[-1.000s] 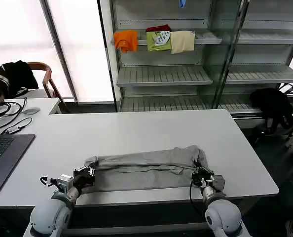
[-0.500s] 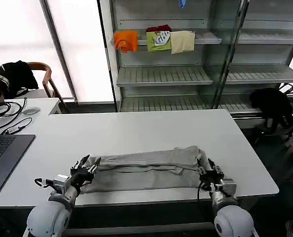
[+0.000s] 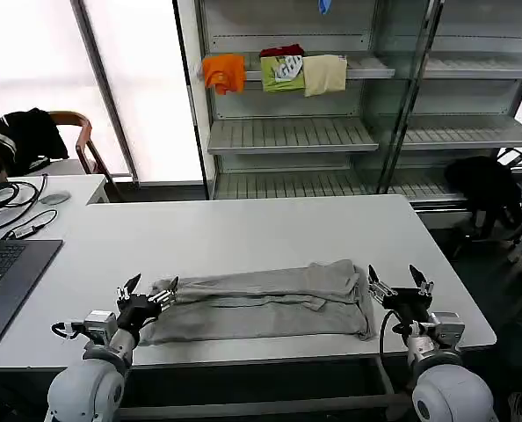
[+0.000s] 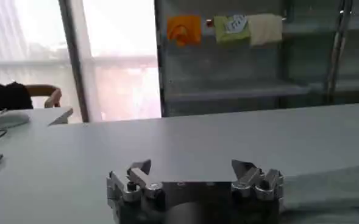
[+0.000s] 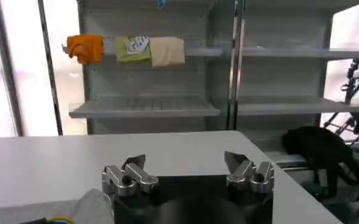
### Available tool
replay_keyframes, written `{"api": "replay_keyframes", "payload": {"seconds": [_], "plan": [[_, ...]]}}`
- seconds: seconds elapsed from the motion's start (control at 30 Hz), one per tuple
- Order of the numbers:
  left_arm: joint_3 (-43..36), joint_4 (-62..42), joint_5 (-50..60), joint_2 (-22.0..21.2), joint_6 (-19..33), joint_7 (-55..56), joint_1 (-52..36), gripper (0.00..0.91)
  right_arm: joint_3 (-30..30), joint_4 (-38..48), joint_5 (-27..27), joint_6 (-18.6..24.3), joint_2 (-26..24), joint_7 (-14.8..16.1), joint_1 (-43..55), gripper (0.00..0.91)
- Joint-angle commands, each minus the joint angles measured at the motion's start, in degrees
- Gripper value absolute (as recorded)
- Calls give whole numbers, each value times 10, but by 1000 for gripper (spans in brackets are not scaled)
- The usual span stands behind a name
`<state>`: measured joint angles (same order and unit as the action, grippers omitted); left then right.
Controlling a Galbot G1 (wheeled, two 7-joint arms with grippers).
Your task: Fold and organize the clothes.
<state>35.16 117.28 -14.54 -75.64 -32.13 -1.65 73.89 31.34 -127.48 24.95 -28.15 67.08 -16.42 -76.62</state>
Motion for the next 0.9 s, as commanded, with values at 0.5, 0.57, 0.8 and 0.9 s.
{"api": "replay_keyframes", "payload": {"seconds": [0.5, 0.57, 0.8, 0.9], "plan": [[-4, -64, 0, -19, 0, -6, 5, 433, 9, -12, 11, 0, -7, -3, 2, 907], [-4, -68, 2, -19, 0, -9, 5, 161, 10, -10, 12, 0, -6, -2, 3, 907], [-4, -71, 1, -20, 4, -16, 8, 20, 9, -4, 17, 0, -7, -4, 14, 907], [-3, -73, 1, -21, 10, -16, 9, 10, 9, -3, 19, -1, -7, -5, 18, 907]]}}
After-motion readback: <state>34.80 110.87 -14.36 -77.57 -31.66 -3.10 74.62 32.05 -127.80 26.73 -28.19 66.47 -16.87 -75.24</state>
